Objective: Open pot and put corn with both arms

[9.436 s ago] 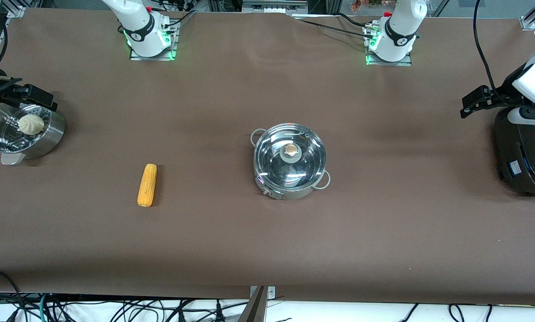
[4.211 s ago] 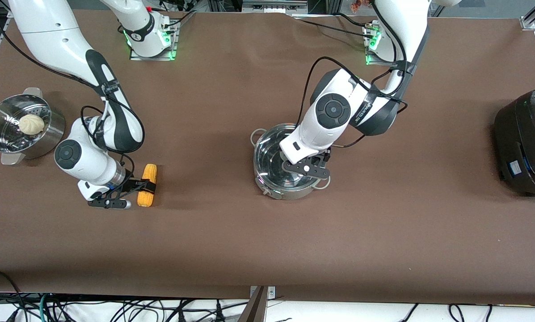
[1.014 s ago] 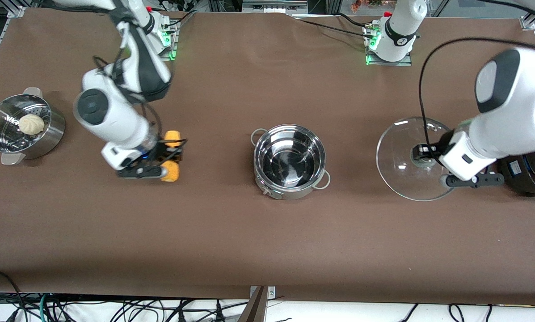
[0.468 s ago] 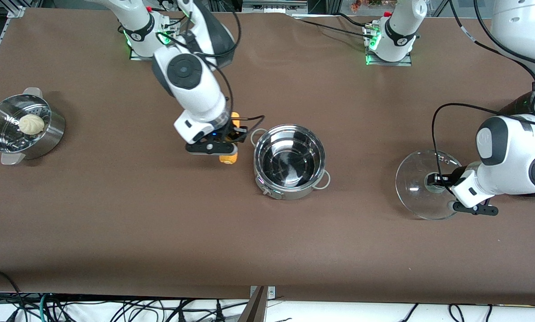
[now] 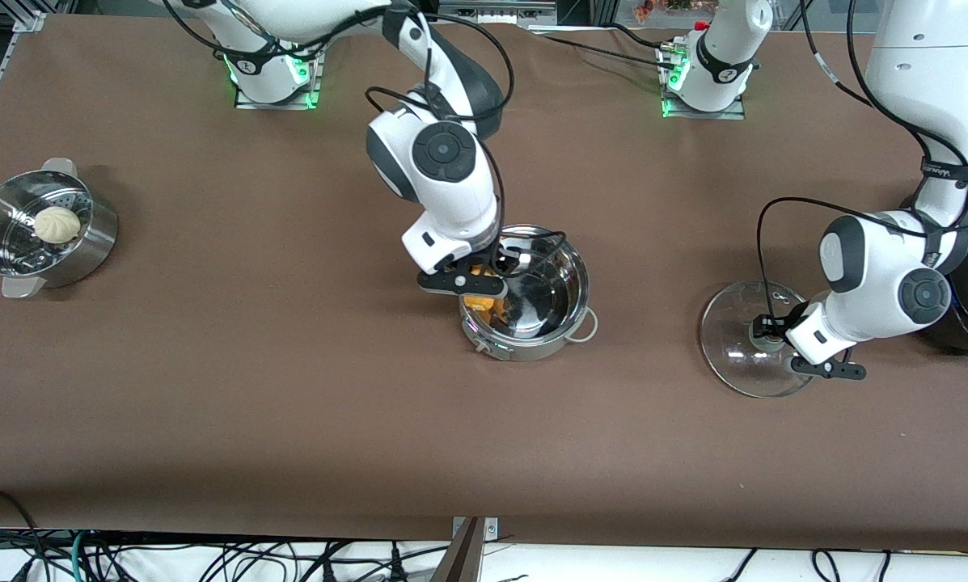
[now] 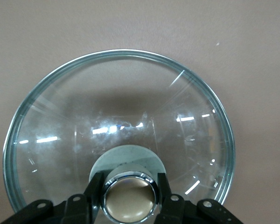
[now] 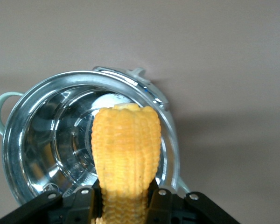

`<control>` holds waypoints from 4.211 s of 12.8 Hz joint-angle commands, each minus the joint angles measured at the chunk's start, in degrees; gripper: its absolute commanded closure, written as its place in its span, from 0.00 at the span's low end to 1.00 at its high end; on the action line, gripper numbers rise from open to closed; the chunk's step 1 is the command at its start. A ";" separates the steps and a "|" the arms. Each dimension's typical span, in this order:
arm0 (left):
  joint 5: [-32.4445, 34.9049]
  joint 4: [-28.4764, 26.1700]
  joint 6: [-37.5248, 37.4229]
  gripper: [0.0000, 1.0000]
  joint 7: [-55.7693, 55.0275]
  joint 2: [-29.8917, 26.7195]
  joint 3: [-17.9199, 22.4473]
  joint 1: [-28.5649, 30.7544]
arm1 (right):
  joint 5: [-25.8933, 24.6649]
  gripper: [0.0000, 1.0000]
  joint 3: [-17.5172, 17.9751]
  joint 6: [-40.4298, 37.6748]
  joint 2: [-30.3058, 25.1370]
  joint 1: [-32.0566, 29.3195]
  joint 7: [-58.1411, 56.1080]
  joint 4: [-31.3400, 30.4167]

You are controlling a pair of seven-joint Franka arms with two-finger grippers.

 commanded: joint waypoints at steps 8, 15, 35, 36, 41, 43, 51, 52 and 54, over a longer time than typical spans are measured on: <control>0.33 0.30 -2.32 0.00 -0.05 -3.18 -0.64 -1.05 | -1.52 1.00 -2.02 6.06 9.28 6.51 1.20 8.13; 0.77 0.83 -15.48 0.00 -7.51 -16.36 -4.15 -1.14 | -2.40 1.00 -3.70 9.23 10.69 6.70 0.06 8.13; 1.65 3.92 -34.22 0.00 -17.19 -35.27 -0.37 -3.87 | -5.48 0.00 -4.49 12.84 12.63 6.87 -1.35 7.69; 1.91 4.43 -34.57 0.00 -17.10 -35.27 -0.63 -3.87 | -5.48 0.00 -4.49 11.79 12.28 6.96 -1.35 7.69; 2.09 4.79 -35.19 0.00 -17.19 -35.28 -3.45 -2.46 | -5.05 0.00 -9.31 -1.37 3.51 6.35 -6.06 4.89; 2.09 5.22 -35.45 0.00 -17.19 -34.93 -3.19 -2.46 | -4.08 0.00 -11.61 -5.43 -1.41 4.60 -12.40 1.99; 5.51 7.69 -37.30 0.00 -17.28 -33.87 -3.54 -2.99 | -0.56 0.00 -11.88 -18.44 -7.85 -12.70 -29.10 1.53; 5.51 7.77 -37.30 0.00 -17.28 -33.78 -3.54 -2.99 | -0.56 0.00 -11.96 -19.23 -8.29 -14.81 -31.56 1.62; 5.34 7.77 -37.30 0.00 -17.28 -33.69 -3.54 -3.08 | -0.30 0.00 -11.88 -19.42 -8.82 -18.60 -35.08 1.62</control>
